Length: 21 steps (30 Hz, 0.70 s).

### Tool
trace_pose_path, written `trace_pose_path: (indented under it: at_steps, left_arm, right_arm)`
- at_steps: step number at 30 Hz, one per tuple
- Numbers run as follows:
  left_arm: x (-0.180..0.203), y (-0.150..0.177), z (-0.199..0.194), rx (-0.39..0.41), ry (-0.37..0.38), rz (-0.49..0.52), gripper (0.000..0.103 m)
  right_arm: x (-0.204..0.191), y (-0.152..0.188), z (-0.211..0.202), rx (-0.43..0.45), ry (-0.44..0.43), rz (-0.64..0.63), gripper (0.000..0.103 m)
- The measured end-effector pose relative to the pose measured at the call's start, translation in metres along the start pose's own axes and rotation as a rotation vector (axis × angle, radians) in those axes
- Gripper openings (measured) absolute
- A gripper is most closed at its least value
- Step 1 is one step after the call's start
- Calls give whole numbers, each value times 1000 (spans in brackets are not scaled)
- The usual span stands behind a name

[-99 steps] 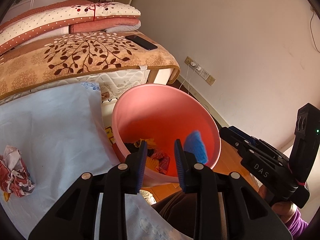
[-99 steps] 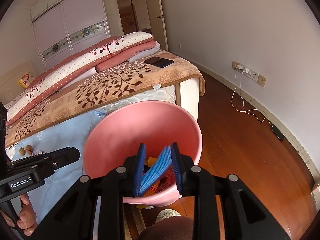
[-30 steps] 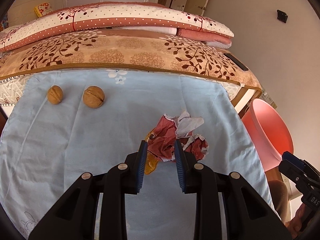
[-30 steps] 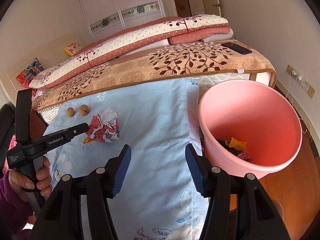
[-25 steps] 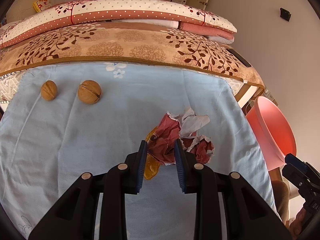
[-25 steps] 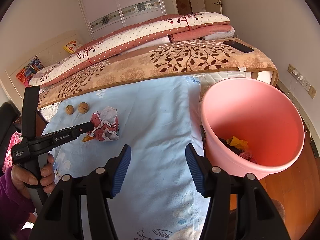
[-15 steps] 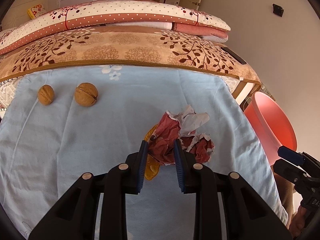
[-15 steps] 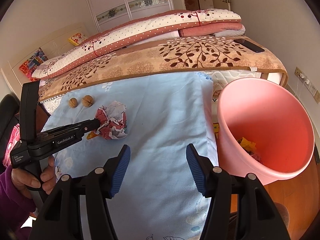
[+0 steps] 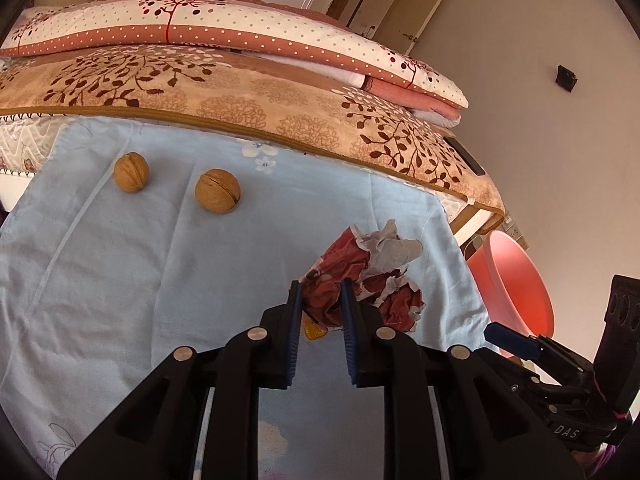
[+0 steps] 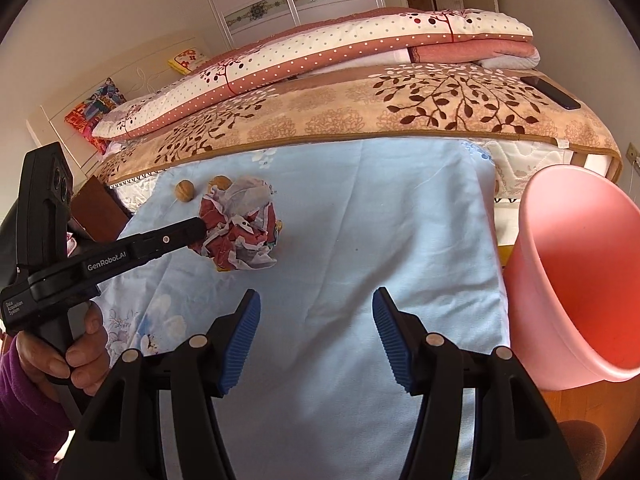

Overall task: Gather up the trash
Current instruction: 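Close the left tool on the crumpled red-and-white paper, then grasp the orange peel with the right tool while the left holds the paper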

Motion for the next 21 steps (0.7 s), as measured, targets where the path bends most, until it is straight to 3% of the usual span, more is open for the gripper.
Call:
trace_pose_path:
  at_steps: [17,21]
  left_arm:
    - [-48,-22,-48,93,2,-133,19]
    - [-59,-22,-55,103,-4,-147,19]
  right_arm:
    - [-50,-19,36,-28,-91,-54,58]
    - [-61,-26,53,-49,-113,-37,63]
Point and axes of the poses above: each gripper's, at about its wrist camera, not at the fingertips, and z roughly the way its jaws point, x to its right, y to its underside, the point moved 8 cm from there along z, roughly the way its jaws point, and after that the axes turned 11 degrees about -z, right-handed, at the moved point
